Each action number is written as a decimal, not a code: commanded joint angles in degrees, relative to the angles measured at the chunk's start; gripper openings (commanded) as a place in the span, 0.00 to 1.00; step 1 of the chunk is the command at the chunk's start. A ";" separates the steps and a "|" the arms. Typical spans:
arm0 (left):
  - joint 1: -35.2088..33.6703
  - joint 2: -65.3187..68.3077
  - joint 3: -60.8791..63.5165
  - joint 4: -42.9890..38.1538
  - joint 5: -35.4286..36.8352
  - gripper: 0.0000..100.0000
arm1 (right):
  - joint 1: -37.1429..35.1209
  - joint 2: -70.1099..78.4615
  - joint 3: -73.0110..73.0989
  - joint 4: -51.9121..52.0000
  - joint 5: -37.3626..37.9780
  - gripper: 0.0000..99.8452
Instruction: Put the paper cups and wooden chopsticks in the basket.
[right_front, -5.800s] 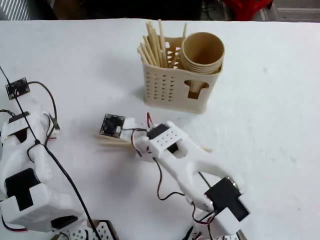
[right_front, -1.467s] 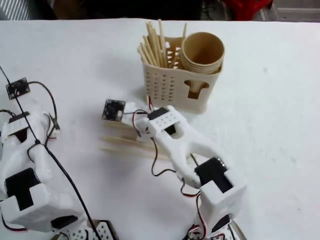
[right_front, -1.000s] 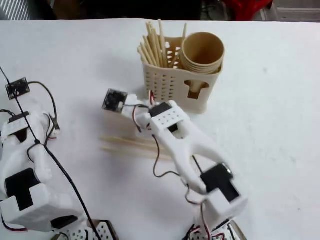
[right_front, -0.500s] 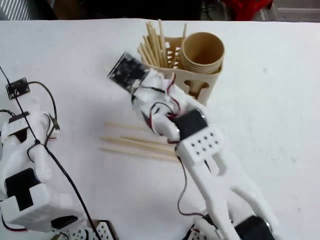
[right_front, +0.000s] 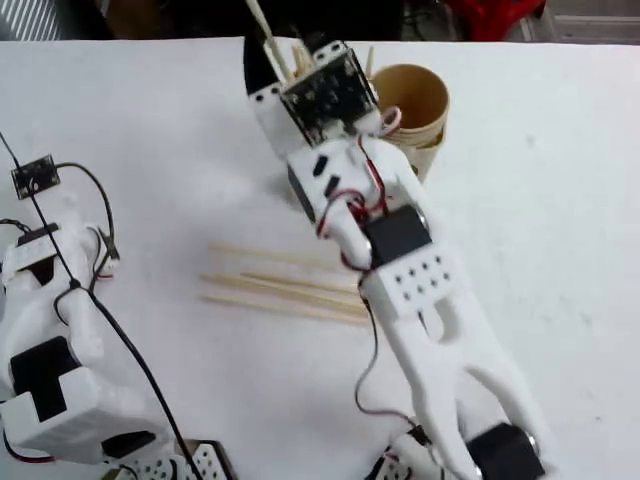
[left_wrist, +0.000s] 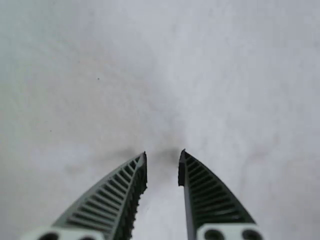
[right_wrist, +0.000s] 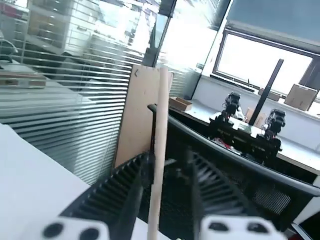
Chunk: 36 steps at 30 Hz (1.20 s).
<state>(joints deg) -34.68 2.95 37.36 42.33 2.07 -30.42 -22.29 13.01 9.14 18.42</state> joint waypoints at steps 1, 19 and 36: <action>1.36 -0.31 -0.18 -0.88 0.26 0.12 | 3.12 5.67 -6.59 -2.59 -0.70 0.14; 1.36 -0.31 -0.18 -0.88 0.26 0.12 | -8.48 2.95 -6.86 52.62 9.58 0.09; 1.36 -0.31 -0.18 -0.88 0.26 0.12 | -11.12 44.09 -0.79 25.71 20.13 0.19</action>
<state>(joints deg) -34.68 2.95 37.36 42.33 2.07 -42.29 18.77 13.27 42.02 37.76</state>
